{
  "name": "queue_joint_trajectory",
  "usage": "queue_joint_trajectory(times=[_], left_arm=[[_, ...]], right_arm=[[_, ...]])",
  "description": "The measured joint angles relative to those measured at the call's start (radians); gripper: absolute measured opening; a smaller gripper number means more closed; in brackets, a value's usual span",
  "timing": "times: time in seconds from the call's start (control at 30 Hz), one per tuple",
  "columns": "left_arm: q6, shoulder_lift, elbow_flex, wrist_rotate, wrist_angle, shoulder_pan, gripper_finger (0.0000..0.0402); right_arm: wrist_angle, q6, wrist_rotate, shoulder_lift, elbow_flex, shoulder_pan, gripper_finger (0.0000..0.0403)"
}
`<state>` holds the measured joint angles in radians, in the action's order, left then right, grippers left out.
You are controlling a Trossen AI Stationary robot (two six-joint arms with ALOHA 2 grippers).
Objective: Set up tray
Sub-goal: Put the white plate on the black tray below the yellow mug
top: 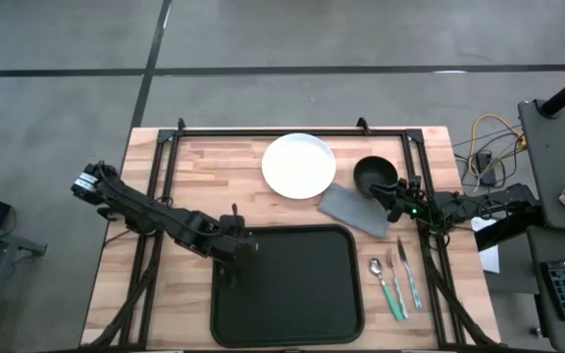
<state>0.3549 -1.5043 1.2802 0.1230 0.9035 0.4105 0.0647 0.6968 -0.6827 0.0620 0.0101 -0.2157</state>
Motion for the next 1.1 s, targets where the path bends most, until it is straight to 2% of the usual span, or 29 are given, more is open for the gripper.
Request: queue_joint_trajectory(times=[0.23,0.53,0.87,1.1], left_arm=[[-0.048,0.001,0.049,0.122,-0.118,-0.056,0.0262],[-0.052,0.001,0.016,0.122,-0.255,-0.171,0.0260],[-0.263,0.000,-0.119,0.120,-0.557,-0.295,0.0260],[-0.342,-0.020,-0.116,0.102,-0.601,-0.385,0.0260]], right_arm=[[0.000,-0.001,0.000,0.000,0.000,0.000,0.0096],[0.000,-0.004,0.001,0.000,0.000,0.000,0.0096],[0.000,-0.004,0.002,0.000,0.000,0.000,0.0096],[0.000,-0.003,0.002,0.000,0.000,0.000,0.0096]])
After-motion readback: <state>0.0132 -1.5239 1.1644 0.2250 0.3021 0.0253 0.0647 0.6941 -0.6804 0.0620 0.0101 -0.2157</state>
